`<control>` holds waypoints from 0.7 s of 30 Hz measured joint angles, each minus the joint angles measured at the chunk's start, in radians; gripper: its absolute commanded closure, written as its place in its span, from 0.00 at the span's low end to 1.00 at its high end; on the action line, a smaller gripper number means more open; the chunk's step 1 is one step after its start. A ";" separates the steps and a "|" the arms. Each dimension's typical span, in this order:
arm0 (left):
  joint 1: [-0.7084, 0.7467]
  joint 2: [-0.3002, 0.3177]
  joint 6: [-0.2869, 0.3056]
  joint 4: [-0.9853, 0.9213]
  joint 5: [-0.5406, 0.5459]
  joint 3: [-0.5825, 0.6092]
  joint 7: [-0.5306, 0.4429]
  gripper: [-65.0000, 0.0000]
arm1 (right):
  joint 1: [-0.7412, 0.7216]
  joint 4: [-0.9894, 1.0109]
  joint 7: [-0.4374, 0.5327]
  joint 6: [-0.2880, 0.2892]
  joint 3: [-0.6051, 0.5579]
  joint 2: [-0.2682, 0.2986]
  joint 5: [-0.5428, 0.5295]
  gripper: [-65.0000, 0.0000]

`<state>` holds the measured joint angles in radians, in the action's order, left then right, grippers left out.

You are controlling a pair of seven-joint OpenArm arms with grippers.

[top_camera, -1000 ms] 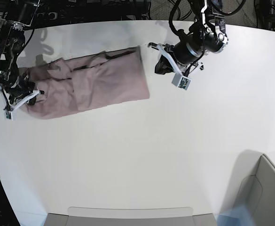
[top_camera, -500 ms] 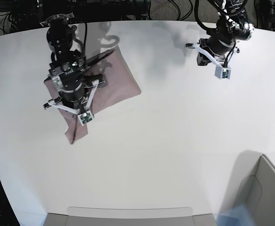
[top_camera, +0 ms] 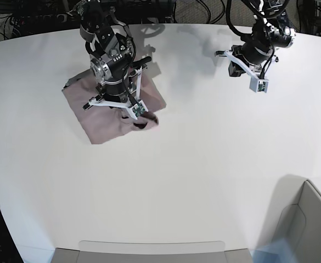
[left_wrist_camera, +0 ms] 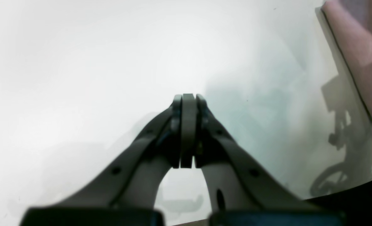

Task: Fold the T-shirt properly
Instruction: 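Fold the other strip end over with the right gripper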

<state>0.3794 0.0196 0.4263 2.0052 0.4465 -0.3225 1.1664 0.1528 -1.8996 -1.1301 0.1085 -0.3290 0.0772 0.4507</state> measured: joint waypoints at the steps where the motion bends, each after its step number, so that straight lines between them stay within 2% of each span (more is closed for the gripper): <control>1: -0.001 0.000 0.000 0.000 0.000 0.000 0.000 1.00 | 0.003 0.000 0.000 0.000 -0.002 0.000 -0.001 1.00; 5: -0.006 0.000 0.000 -0.026 0.000 0.000 0.000 1.00 | 0.002 -0.001 0.001 0.000 -0.002 0.000 -0.001 1.00; 6: -0.006 0.000 0.000 -0.037 0.000 0.000 0.000 1.00 | 0.002 -0.001 0.000 0.001 -0.002 0.000 -0.001 0.96; 9: -0.006 0.000 0.000 -0.059 0.000 0.001 0.000 1.00 | 0.001 -0.002 0.001 0.003 -0.002 0.000 -0.001 0.71; 12: -0.006 0.000 0.000 -0.067 0.000 0.001 0.000 1.00 | -0.003 -0.006 0.001 0.002 -0.028 0.003 0.003 0.51; 14: -0.006 0.000 0.000 -0.070 0.000 0.001 0.000 1.00 | -0.003 -0.006 0.001 0.000 -0.079 0.002 0.010 0.43; 16: -0.008 0.000 0.000 -0.072 0.000 0.002 0.000 1.00 | -0.002 -0.006 0.000 0.000 -0.140 0.002 0.006 0.40; 21: -0.045 0.000 0.000 -0.072 0.003 0.002 -0.001 1.00 | 0.014 -0.006 0.006 0.002 -0.253 -0.056 -0.002 0.40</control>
<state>0.3347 0.0193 0.4267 1.9327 0.4492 -0.3210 1.1656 0.1673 -1.9057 -1.1240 0.1108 -0.5816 0.0216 0.4484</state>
